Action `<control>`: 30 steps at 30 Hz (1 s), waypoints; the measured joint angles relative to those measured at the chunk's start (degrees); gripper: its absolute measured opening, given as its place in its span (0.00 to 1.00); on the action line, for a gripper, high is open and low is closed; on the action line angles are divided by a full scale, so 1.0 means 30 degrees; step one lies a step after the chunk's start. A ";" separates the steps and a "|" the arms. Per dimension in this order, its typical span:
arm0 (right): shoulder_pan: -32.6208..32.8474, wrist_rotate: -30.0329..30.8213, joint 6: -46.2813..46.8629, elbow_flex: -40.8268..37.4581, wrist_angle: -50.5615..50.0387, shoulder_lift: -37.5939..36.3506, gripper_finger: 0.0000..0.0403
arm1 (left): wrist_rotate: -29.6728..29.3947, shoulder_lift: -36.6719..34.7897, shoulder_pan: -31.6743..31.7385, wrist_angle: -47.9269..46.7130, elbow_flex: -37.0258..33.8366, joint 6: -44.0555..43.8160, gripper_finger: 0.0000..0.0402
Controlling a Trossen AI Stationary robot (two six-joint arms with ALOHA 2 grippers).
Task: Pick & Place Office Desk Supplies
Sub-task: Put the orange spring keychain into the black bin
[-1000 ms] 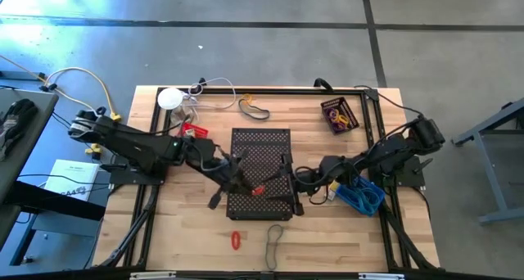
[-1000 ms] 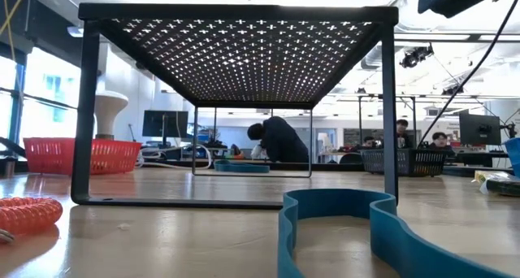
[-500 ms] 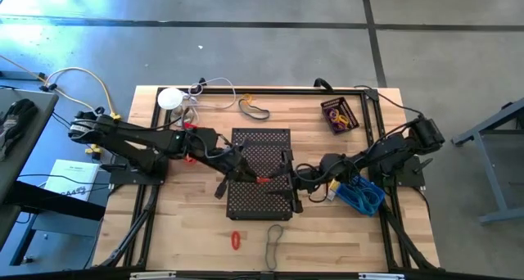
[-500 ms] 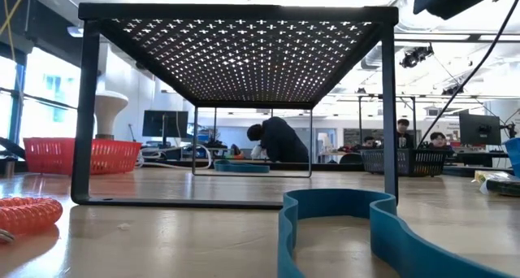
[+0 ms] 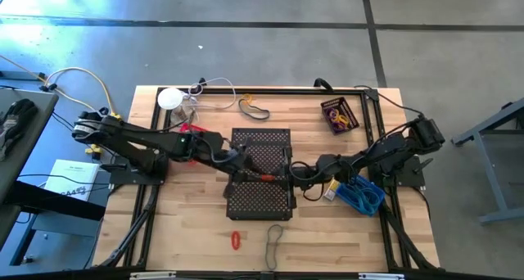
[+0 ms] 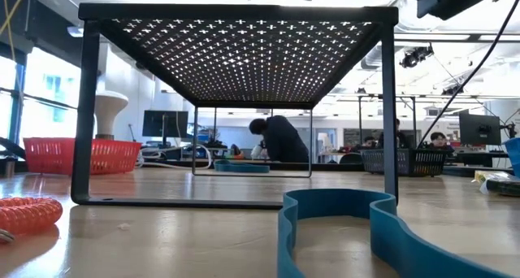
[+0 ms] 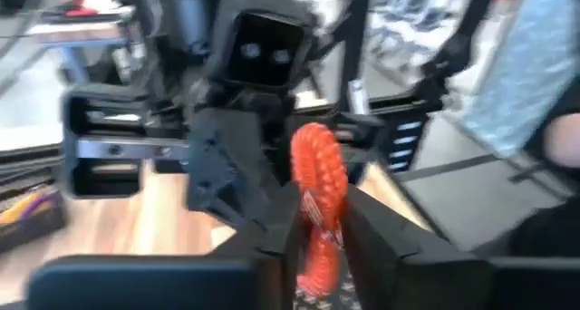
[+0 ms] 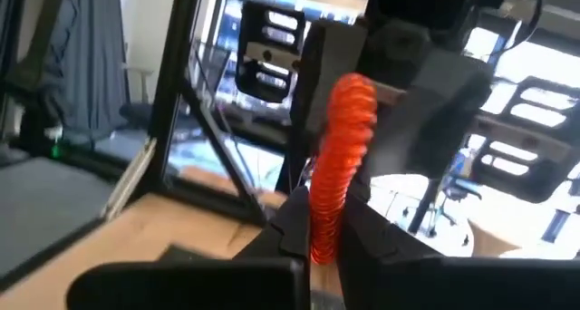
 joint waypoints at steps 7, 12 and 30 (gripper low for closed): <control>0.0330 0.2128 0.0670 0.0007 -0.3862 -0.0842 0.03 | -0.1293 0.0700 -0.0483 -0.0242 -0.0029 0.0132 0.32; 0.1318 0.6709 0.0795 0.0000 -0.6579 -0.1717 0.03 | -0.1248 0.0519 -0.0948 -0.0377 -0.0022 0.1363 0.33; -0.1130 2.0538 1.0649 0.0007 -2.1672 -0.5935 0.03 | -0.3273 -0.2721 -0.1292 -0.6297 0.0007 0.0745 0.33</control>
